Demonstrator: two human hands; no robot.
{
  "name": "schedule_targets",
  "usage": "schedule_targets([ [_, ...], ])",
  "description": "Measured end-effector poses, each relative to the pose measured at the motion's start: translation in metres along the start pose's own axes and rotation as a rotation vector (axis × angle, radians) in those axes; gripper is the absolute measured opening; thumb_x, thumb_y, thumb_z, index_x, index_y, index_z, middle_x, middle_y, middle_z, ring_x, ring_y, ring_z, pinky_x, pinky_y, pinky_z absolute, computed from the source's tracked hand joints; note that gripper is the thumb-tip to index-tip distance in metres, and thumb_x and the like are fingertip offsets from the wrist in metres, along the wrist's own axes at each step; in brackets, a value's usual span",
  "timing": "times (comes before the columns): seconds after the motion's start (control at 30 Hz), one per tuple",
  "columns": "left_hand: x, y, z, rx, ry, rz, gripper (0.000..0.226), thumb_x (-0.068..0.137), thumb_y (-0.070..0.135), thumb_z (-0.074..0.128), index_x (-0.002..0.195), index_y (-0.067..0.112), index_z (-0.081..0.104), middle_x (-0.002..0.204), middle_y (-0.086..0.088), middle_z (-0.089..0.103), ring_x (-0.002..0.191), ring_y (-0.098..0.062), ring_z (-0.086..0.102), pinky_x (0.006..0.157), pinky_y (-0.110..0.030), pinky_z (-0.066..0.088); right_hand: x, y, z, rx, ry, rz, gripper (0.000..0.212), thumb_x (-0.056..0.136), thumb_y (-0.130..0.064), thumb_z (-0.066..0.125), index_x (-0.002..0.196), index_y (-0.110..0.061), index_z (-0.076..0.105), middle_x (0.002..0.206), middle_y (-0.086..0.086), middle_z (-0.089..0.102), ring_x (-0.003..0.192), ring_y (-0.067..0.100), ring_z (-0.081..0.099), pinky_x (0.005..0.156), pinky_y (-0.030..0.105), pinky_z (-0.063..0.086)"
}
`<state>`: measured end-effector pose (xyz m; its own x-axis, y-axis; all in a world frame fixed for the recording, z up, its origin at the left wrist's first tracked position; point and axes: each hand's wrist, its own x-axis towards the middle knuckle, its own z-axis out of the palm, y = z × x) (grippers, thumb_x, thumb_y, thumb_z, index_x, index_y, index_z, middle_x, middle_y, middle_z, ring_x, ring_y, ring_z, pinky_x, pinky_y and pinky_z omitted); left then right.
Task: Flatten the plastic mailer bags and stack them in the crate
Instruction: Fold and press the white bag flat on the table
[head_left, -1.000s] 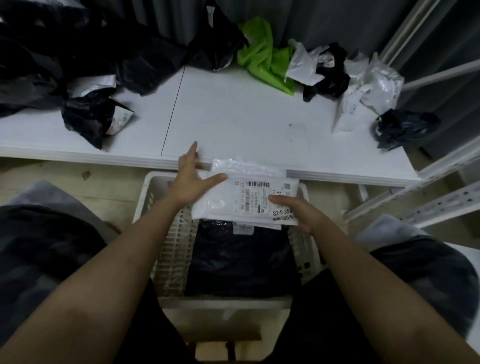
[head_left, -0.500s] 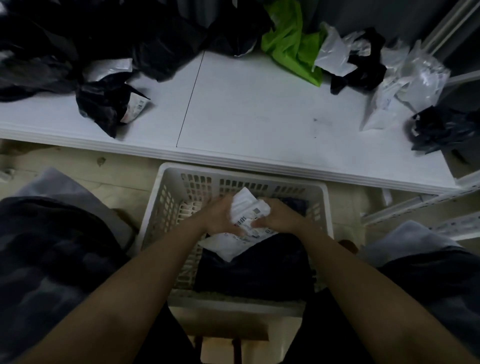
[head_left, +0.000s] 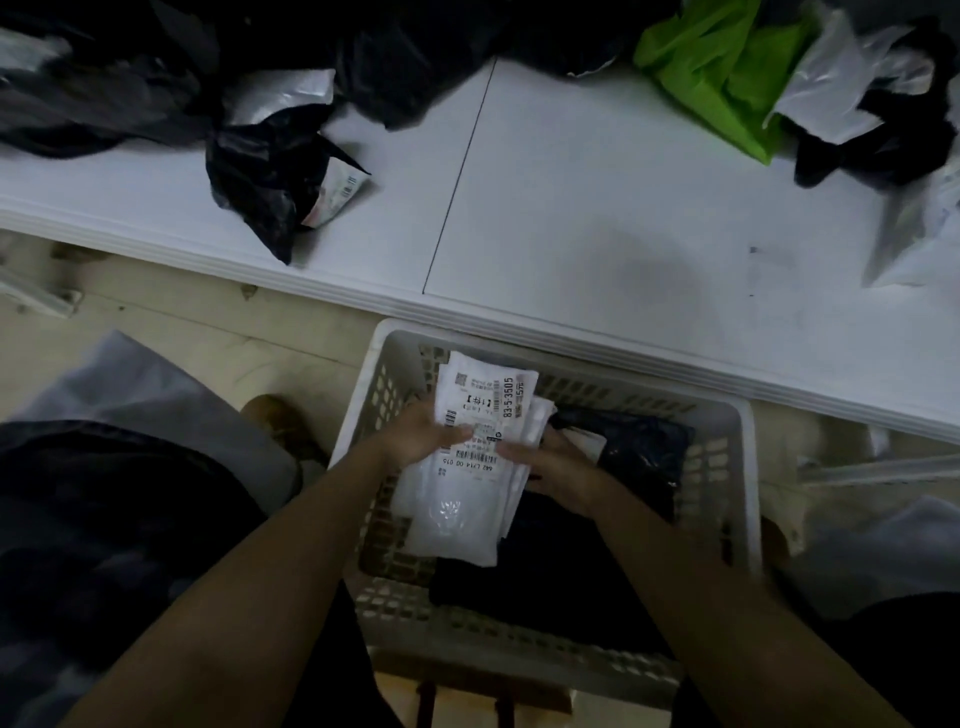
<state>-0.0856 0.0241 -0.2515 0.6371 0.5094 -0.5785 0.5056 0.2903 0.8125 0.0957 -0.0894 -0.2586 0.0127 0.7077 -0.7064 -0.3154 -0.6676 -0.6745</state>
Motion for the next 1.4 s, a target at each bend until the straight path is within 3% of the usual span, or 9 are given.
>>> schedule_targets([
  [0.27,0.045,-0.064,0.0,0.26,0.294,-0.121,0.044,0.087,0.013,0.065,0.123,-0.004,0.047,0.105,-0.017,0.066,0.077,-0.018,0.065,0.058,-0.022,0.052,0.077,0.046,0.035,-0.052,0.302,0.075,0.052,0.085,-0.003,0.068,0.134,-0.007,0.05,0.13,0.014,0.058,0.113,0.03,0.059,0.097,0.048,0.049],
  [0.43,0.054,-0.084,0.012,0.544,0.419,-0.17,0.07,0.091,0.018,0.057,0.146,-0.002,0.02,0.143,-0.02,0.039,0.129,-0.031,0.042,0.108,-0.038,0.034,0.105,0.065,0.036,-0.185,0.331,0.151,0.054,0.091,-0.005,0.061,0.142,-0.008,0.041,0.137,0.01,0.051,0.122,0.03,0.052,0.097,0.041,0.048],
  [0.57,0.06,-0.089,0.021,0.72,0.47,-0.288,0.084,0.091,0.028,0.056,0.15,-0.003,0.004,0.154,-0.019,0.02,0.141,-0.028,0.026,0.115,-0.033,0.02,0.129,0.074,0.043,-0.25,0.339,0.206,0.043,0.094,-0.005,0.056,0.136,-0.009,0.048,0.131,0.012,0.055,0.116,0.03,0.054,0.094,0.038,0.048],
  [0.73,0.071,-0.09,0.032,0.846,0.502,-0.128,0.068,0.072,0.029,0.065,0.121,-0.017,0.054,0.121,-0.035,0.057,0.107,-0.045,0.061,0.086,-0.048,0.052,0.155,0.08,0.052,-0.224,0.403,0.254,0.034,0.09,-0.002,0.059,0.124,-0.006,0.056,0.123,0.013,0.059,0.11,0.031,0.057,0.089,0.037,0.049],
  [0.9,0.07,-0.113,0.034,0.954,0.405,0.012,0.055,0.078,0.019,0.029,0.123,-0.005,0.05,0.121,-0.03,0.06,0.108,-0.042,0.062,0.076,-0.047,0.056,0.172,0.082,0.053,-0.244,0.325,0.236,0.022,0.095,-0.023,0.057,0.113,-0.01,0.06,0.111,0.008,0.063,0.1,0.025,0.06,0.084,0.033,0.049],
  [0.97,0.071,-0.126,0.035,1.043,0.376,0.055,0.052,0.077,0.017,0.03,0.125,0.001,0.044,0.125,-0.026,0.059,0.111,-0.039,0.061,0.076,-0.044,0.056,0.173,0.08,0.045,-0.607,0.23,0.258,0.037,0.092,-0.045,0.057,0.111,-0.014,0.063,0.106,0.006,0.064,0.099,0.027,0.063,0.076,0.032,0.049],
  [1.17,0.081,-0.143,0.032,1.21,0.332,0.068,0.035,0.085,0.024,0.052,0.117,0.012,0.047,0.115,-0.011,0.061,0.098,-0.024,0.061,0.065,-0.033,0.05,0.157,0.047,0.027,-1.291,0.085,0.147,0.042,0.094,-0.051,0.05,0.088,-0.01,0.06,0.081,0.006,0.06,0.077,0.024,0.06,0.053,0.026,0.04],
  [1.3,0.086,-0.125,0.038,1.268,0.175,-0.115,0.032,0.06,0.021,0.07,0.091,0.017,0.063,0.089,-0.008,0.061,0.072,-0.021,0.063,0.042,-0.023,0.039,0.141,0.039,0.023,-1.192,-0.086,0.096,0.036,0.098,-0.041,0.048,0.094,-0.008,0.061,0.094,0.011,0.062,0.086,0.026,0.059,0.069,0.032,0.045],
  [1.4,0.092,-0.129,0.045,1.279,0.145,-0.187,0.035,0.043,0.023,0.087,0.075,0.017,0.075,0.074,-0.006,0.067,0.063,-0.021,0.065,0.037,-0.02,0.037,0.129,0.038,0.011,-1.135,-0.136,0.06,0.028,0.1,-0.031,0.045,0.079,-0.013,0.05,0.078,0.008,0.051,0.069,0.022,0.049,0.059,0.03,0.035],
])
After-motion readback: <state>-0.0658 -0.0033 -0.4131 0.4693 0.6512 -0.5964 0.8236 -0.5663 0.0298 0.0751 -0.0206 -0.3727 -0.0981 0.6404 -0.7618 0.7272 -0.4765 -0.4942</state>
